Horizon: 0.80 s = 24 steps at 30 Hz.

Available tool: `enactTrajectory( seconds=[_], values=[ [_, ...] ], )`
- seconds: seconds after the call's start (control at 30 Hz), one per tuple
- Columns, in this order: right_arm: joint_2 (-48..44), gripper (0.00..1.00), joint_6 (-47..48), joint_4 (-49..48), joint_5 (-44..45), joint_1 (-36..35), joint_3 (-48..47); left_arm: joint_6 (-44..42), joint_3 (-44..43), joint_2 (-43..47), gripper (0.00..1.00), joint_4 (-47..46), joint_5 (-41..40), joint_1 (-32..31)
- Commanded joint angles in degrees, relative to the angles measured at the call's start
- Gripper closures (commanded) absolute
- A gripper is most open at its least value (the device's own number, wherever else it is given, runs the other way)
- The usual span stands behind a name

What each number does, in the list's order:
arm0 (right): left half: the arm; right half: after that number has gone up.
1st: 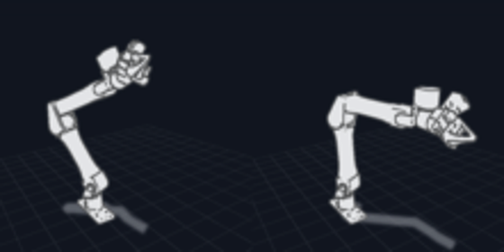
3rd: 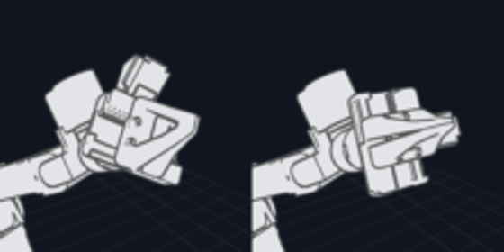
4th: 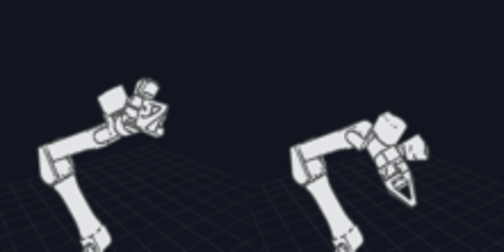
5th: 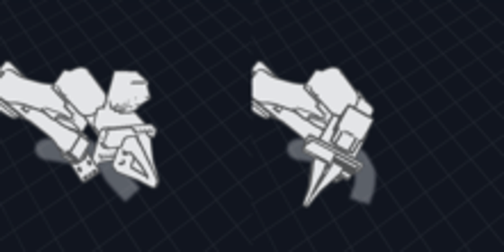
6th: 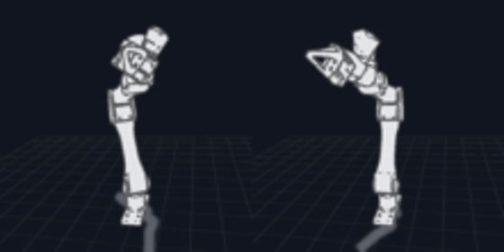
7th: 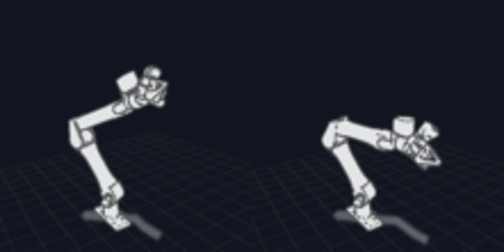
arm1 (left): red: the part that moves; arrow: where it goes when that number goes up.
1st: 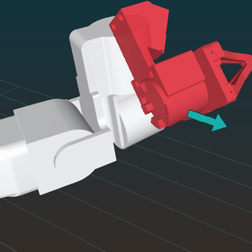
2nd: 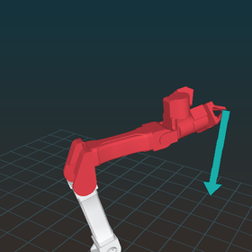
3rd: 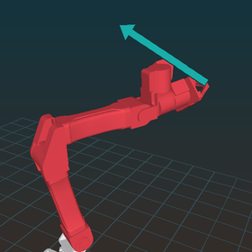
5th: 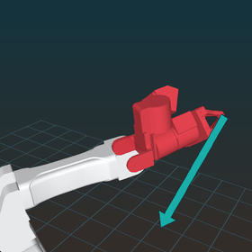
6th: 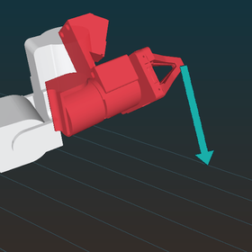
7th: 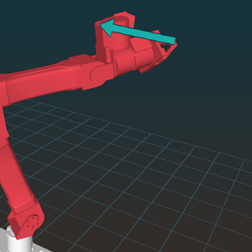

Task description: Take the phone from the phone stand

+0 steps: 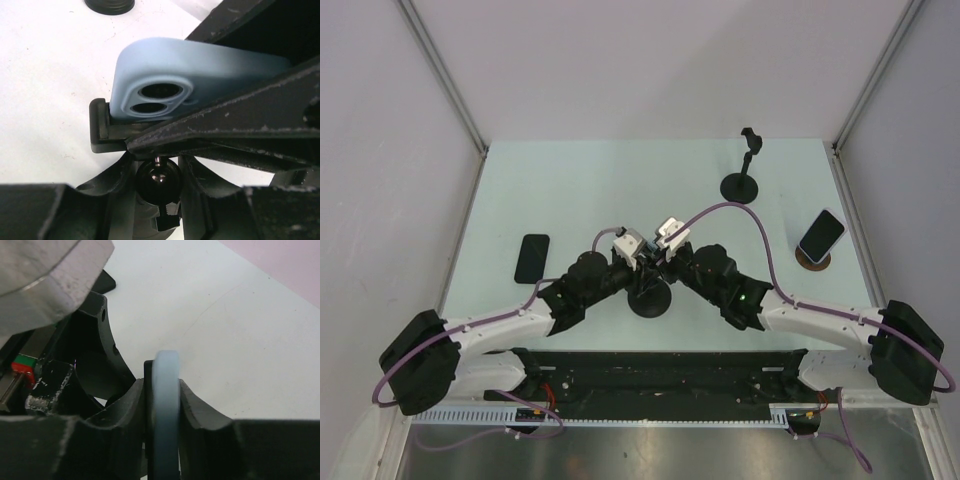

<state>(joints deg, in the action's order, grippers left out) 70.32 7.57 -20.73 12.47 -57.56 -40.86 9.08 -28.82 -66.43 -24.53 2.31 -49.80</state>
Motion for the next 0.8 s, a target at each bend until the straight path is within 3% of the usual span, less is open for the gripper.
enactTrajectory(
  seconds=[0.0, 0.07, 0.2, 0.27, 0.77],
  values=[
    [-0.7, 0.75, -0.2, -3.4, 0.3, 1.0, -2.2, -0.3, 1.7, 1.1, 1.0, 1.5, -3.9, 0.5],
    [-1.4, 0.74, -0.2, -2.8, -0.4, 1.0, -2.2, 0.3, 1.9, 1.0, 1.0, 1.5, -4.7, 0.5],
    [-3.2, 0.57, -0.4, -2.2, -1.4, 1.0, -2.2, 0.5, 1.9, 0.5, 1.0, 1.5, -4.8, 0.5],
    [-3.3, 0.55, -0.2, -2.5, -1.4, 1.0, -2.2, 0.6, 1.9, 0.3, 1.0, 1.5, -4.6, 0.5],
    [-2.4, 0.63, -0.7, -2.5, -1.6, 2.3, -2.2, 1.2, 1.7, 0.5, 1.0, 1.5, -3.8, 0.5]
  ],
)
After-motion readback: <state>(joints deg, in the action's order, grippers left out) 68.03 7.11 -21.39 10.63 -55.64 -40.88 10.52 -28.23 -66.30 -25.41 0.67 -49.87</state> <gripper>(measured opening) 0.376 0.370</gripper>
